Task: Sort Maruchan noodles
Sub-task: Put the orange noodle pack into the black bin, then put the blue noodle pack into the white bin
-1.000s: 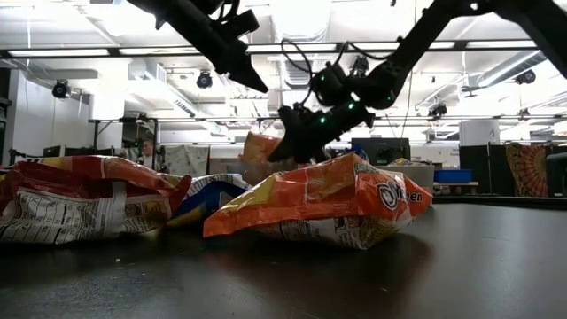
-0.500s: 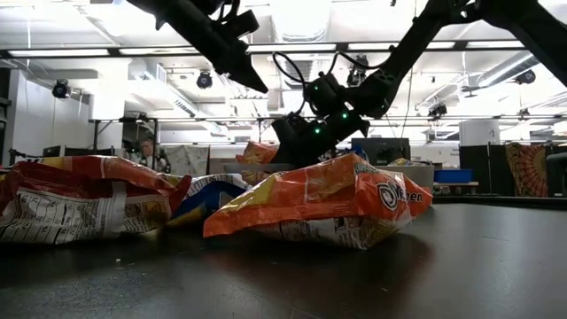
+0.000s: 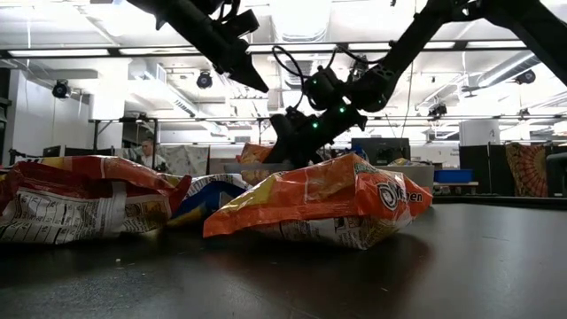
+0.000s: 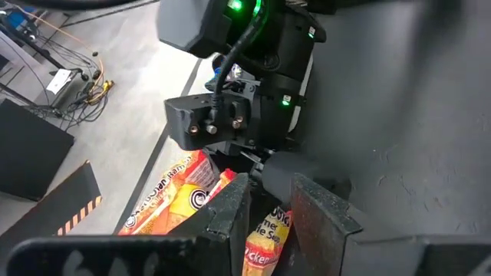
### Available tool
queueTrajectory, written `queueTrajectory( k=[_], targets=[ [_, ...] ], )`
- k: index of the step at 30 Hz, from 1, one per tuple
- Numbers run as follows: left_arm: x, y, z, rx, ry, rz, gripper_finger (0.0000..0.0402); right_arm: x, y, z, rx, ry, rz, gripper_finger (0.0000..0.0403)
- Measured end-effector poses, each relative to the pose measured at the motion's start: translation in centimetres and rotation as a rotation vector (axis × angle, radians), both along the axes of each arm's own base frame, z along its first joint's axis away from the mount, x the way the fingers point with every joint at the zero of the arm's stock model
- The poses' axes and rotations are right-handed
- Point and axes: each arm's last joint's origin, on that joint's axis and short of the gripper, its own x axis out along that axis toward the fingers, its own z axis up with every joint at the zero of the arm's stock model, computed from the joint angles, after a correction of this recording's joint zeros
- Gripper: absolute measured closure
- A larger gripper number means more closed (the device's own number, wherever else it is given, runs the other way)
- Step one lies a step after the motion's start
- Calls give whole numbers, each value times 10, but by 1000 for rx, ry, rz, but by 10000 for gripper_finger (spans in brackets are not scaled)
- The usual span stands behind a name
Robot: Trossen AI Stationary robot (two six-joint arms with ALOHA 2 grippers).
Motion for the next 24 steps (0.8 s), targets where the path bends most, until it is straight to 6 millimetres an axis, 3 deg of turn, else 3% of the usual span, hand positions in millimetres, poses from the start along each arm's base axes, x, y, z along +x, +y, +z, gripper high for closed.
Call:
queueTrajectory(
  k=[7, 14, 24],
  targets=[
    [-1, -1, -3, -33, 3, 17, 322, 4, -3, 14, -7, 77, 10, 229],
    [-1, -11, -13, -134, 31, 7, 322, -3, -1, 44, -30, 142, 33, 229],
    [-2, -44, -32, -288, 123, -81, 322, -45, 27, 105, -42, 243, 90, 229]
  ],
)
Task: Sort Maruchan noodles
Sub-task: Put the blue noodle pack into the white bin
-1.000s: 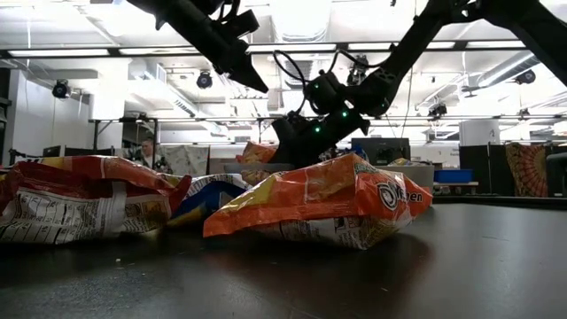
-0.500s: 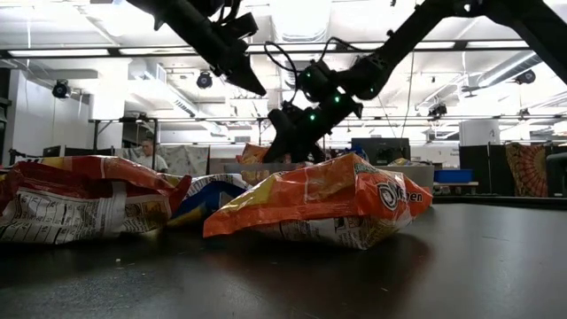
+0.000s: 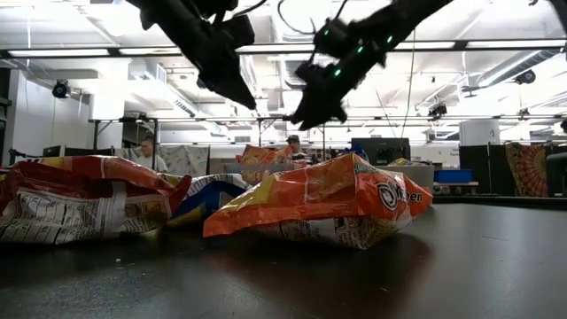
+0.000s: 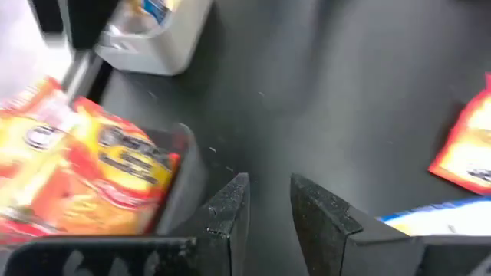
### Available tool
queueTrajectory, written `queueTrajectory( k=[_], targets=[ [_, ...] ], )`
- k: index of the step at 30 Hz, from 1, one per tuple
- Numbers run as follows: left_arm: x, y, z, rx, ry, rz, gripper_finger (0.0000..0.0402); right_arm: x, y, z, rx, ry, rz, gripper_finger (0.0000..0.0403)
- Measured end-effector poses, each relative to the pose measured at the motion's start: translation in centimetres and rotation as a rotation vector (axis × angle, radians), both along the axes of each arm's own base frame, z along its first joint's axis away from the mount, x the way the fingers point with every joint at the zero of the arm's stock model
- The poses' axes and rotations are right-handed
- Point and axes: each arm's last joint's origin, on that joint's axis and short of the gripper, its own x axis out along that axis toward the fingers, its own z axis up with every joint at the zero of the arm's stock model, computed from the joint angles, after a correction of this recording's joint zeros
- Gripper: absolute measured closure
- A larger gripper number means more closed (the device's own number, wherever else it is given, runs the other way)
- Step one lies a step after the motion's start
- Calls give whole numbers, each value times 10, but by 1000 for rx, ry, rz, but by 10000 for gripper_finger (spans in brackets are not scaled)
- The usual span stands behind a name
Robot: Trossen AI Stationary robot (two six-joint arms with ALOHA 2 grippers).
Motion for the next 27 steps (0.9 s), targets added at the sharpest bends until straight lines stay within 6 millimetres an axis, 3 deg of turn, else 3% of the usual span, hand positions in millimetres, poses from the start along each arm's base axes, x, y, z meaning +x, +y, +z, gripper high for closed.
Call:
queueTrajectory(
  k=[5, 9, 16, 21, 27],
  targets=[
    [0, -17, -4, -48, 42, -15, 322, -27, 31, 22, -8, 13, 53, 235],
    [0, -27, -11, -75, 94, -27, 322, -47, 61, 27, -19, -6, 106, 246],
    [3, -49, -29, -111, 225, -89, 322, -71, 113, 8, 18, -58, 202, 252],
    [4, -68, -47, -138, 297, -161, 322, -73, 152, -4, 74, -87, 290, 252],
    [-2, -87, -68, -147, 348, -188, 322, -62, 196, -13, 47, -129, 366, 252]
  ],
)
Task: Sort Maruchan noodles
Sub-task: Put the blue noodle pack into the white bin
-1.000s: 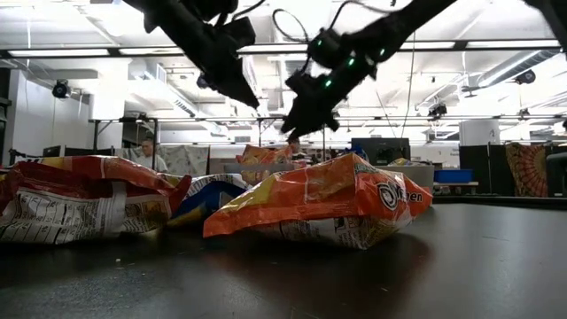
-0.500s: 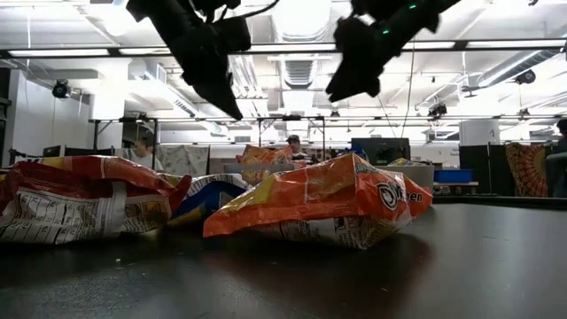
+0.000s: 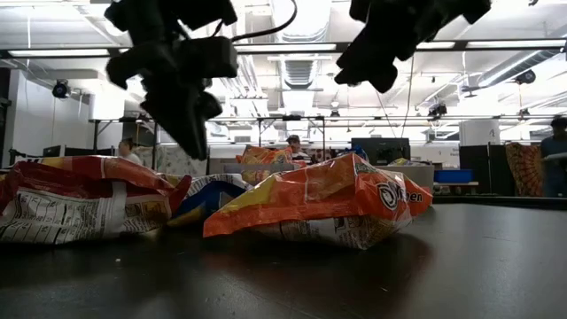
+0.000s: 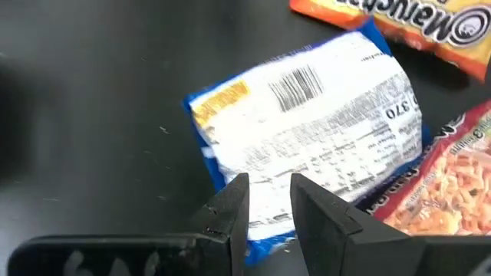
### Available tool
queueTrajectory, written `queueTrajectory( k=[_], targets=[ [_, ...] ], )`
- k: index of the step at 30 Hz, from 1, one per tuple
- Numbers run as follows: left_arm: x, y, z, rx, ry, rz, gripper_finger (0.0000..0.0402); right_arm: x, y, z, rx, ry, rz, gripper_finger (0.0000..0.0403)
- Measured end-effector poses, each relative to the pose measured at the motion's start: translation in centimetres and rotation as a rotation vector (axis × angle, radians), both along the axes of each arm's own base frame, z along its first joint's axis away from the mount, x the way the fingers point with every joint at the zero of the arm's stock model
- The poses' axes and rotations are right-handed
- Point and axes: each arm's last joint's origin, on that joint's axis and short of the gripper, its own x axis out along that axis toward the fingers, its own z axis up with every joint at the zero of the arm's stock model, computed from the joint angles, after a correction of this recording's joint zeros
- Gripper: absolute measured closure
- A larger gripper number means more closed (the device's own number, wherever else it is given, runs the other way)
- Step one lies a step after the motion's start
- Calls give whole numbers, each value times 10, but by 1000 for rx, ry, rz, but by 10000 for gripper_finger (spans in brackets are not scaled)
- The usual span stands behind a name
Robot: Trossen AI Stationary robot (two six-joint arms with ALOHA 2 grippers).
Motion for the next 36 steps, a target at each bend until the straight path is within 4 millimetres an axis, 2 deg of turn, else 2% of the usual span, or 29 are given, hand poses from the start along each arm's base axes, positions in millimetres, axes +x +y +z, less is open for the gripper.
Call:
queueTrajectory(
  k=[7, 12, 16, 21, 29, 36],
  targets=[
    [-6, -15, -18, 11, -44, 31, 322, 13, 43, -22, -120, 25, 17, 252],
    [-10, -22, -32, -3, -109, 11, 322, 28, 69, -47, -151, 23, 50, 252],
    [-14, -22, -44, -8, -139, 34, 322, 43, 78, -71, -157, 7, 57, 252],
    [-21, -17, -54, 88, -154, 100, 322, 60, 83, -92, -182, 14, 69, 252],
    [-24, -15, -60, 140, -170, 117, 322, 96, 91, -92, -372, -11, 96, 245],
    [-25, -13, -60, 177, -172, 126, 322, 126, 98, -87, -537, 50, 156, 189]
  ],
)
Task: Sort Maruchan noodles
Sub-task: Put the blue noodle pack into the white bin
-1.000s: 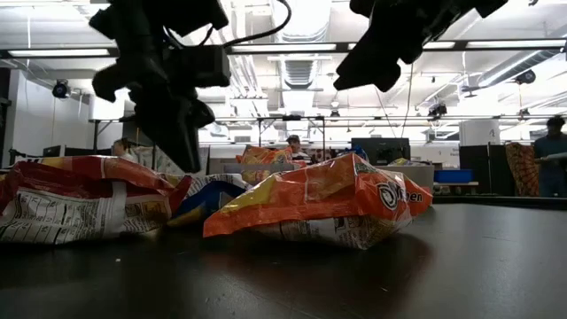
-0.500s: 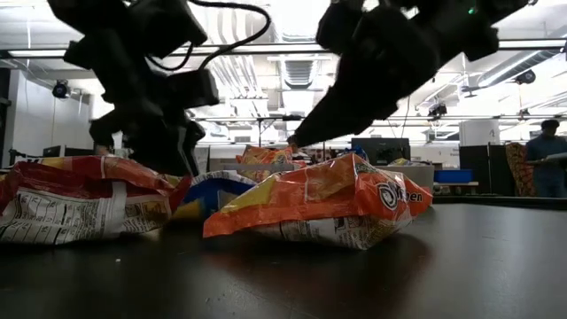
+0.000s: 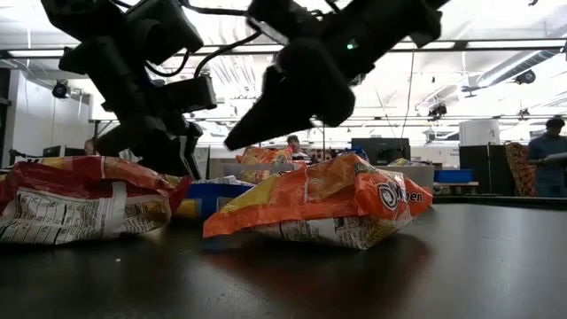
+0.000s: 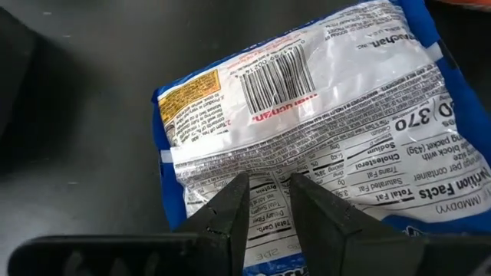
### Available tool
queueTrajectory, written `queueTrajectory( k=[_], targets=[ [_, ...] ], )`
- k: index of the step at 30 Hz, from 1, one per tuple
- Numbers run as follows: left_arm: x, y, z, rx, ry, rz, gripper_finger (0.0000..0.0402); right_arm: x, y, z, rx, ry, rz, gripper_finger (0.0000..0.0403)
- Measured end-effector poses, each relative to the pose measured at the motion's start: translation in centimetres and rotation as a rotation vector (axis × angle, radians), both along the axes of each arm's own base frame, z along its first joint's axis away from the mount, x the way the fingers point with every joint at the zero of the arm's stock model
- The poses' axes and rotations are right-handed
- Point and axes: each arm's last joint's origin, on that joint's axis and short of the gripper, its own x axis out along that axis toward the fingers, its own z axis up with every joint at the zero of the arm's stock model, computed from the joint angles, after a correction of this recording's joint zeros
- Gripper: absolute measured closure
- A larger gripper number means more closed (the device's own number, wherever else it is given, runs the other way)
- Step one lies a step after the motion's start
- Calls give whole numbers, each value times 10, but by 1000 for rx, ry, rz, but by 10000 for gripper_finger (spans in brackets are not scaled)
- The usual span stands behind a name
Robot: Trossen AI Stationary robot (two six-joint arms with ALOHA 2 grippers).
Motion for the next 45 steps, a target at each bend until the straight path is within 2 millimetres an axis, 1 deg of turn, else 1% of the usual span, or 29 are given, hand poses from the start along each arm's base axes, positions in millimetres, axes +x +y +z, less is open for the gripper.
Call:
queueTrajectory(
  k=[5, 9, 15, 21, 24, 27, 32, 35, 37, 38, 41, 45],
  targets=[
    [0, 1, 0, 15, -6, 8, 322, 13, 2, -9, -95, 62, -38, 151],
    [1, 0, 1, 14, -12, 8, 322, 23, 1, -23, -138, 90, -69, 140],
    [1, 0, 1, 13, -17, 7, 322, 31, -9, -36, -158, 101, -149, 152],
    [4, 0, 2, 7, -46, 6, 322, 31, -19, -38, -94, 130, -163, 171],
    [6, -1, 4, 1, -74, 5, 322, 32, -25, -39, -37, 156, -145, 187],
    [7, -1, 5, 2, -90, -3, 322, 31, -30, -41, -9, 183, -152, 216],
    [10, -2, 10, 3, -98, -26, 322, 30, -33, -41, 0, 192, -167, 296],
    [13, -4, 20, 26, -122, -70, 322, 29, -33, -37, 0, 196, -160, 351],
    [17, -6, 29, 53, -147, -113, 322, 27, -34, -32, 18, 207, -143, 380],
    [18, -7, 34, 68, -159, -134, 322, 25, -34, -28, 31, 211, -136, 387],
    [25, -8, 46, 139, -189, -170, 322, 19, -37, -12, 68, 221, -153, 391],
    [32, -8, 60, 228, -221, -205, 322, 5, -45, 18, 155, 250, -175, 394]
  ],
)
